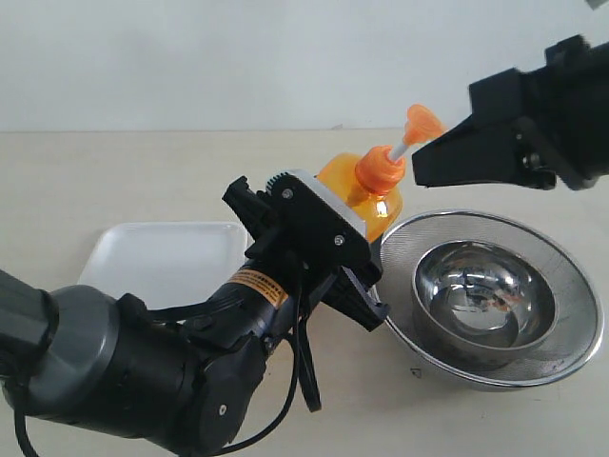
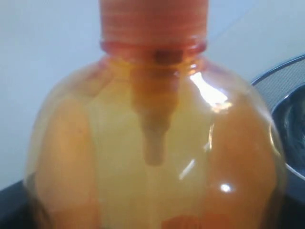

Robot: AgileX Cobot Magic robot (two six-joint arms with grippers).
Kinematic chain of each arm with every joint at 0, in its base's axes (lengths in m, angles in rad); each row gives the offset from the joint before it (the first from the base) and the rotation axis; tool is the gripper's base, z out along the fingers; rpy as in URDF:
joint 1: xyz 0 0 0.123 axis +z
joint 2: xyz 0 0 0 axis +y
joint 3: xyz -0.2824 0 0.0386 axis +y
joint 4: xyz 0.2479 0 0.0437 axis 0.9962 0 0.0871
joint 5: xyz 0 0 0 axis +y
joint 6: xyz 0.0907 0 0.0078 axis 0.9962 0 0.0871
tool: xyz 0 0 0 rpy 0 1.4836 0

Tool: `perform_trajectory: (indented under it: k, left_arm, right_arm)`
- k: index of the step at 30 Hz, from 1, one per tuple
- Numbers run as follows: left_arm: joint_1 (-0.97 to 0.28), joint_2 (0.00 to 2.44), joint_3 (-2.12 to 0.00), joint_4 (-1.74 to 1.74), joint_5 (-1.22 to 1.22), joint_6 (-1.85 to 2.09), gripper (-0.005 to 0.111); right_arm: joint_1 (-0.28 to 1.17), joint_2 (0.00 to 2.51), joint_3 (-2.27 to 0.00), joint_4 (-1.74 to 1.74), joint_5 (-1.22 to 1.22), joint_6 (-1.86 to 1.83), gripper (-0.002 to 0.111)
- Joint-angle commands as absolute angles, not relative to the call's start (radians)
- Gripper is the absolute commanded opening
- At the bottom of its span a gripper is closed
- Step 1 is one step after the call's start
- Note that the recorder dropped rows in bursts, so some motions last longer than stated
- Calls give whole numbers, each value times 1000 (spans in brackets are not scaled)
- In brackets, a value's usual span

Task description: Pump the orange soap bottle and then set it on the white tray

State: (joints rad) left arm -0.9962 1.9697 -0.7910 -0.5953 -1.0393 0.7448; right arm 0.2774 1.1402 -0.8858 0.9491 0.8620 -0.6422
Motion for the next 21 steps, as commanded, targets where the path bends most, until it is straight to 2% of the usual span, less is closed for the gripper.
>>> perform_trajectory:
  k: [1, 21]
  left_arm:
    - [-998, 1946, -803, -582, -1091, 756, 5]
    - [-998, 1946, -803, -579, -1090, 756, 5]
  right_arm:
    - [299, 1196, -884, 880, 787, -620, 0]
    - [299, 1208, -892, 813, 719, -575, 0]
